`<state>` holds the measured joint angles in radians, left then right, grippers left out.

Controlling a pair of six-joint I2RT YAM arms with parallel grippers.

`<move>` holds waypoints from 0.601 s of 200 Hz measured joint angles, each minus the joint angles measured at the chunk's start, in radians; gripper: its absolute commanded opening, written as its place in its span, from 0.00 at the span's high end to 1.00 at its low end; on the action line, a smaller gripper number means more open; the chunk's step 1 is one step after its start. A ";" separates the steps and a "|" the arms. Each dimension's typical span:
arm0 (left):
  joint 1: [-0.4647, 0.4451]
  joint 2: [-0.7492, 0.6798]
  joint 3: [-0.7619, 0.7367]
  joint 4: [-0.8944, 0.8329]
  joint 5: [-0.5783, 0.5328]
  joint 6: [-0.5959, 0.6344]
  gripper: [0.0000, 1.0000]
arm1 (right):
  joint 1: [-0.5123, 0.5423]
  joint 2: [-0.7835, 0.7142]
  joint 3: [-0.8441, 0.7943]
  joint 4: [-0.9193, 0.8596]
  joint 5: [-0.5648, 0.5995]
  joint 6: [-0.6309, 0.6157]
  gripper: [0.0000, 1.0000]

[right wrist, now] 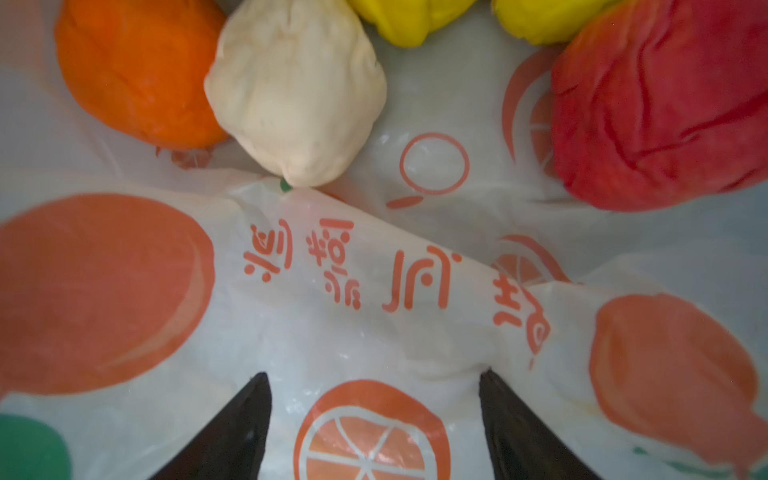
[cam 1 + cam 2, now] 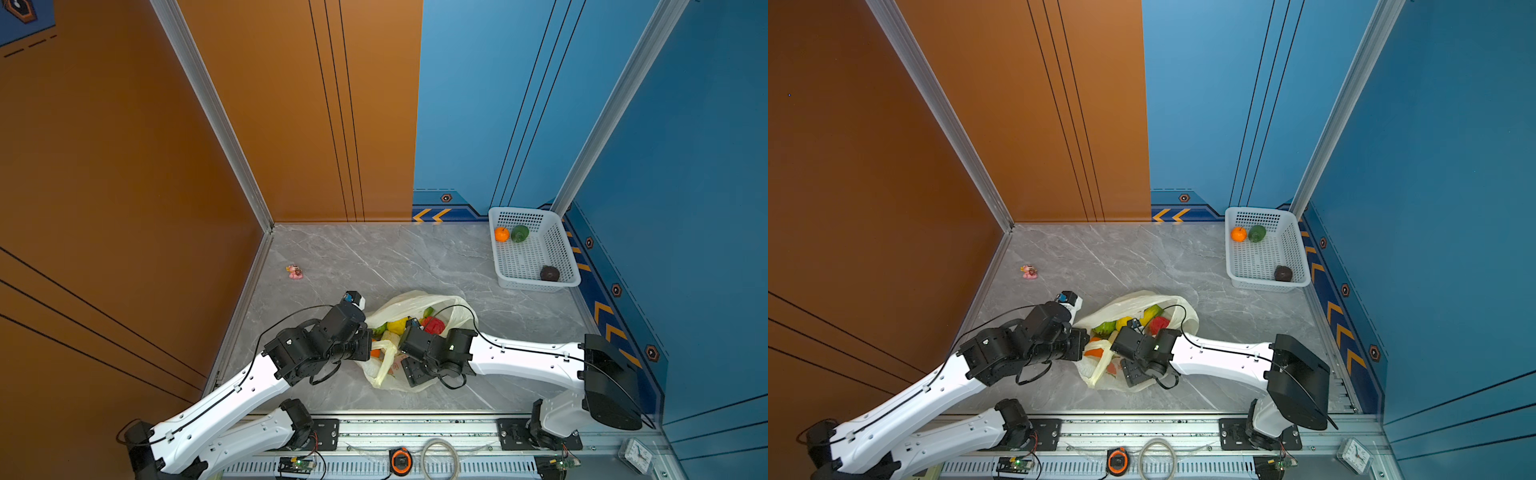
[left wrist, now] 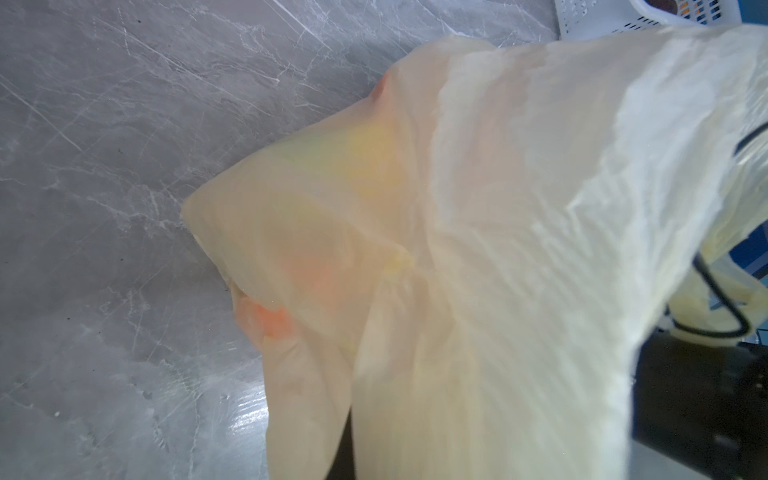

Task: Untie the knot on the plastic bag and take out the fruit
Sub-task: 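Reach into the bag and grasp the cream-white pear with the right gripper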

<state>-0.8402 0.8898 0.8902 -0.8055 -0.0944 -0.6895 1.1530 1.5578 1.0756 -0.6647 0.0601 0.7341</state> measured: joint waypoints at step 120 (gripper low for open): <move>0.000 0.000 -0.005 0.000 0.016 0.000 1.00 | -0.108 0.152 0.071 0.286 -0.061 0.135 0.20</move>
<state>-0.8402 0.8898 0.8856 -0.8059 -0.0780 -0.6891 1.0451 1.7096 1.1461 -0.3782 -0.0006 0.8696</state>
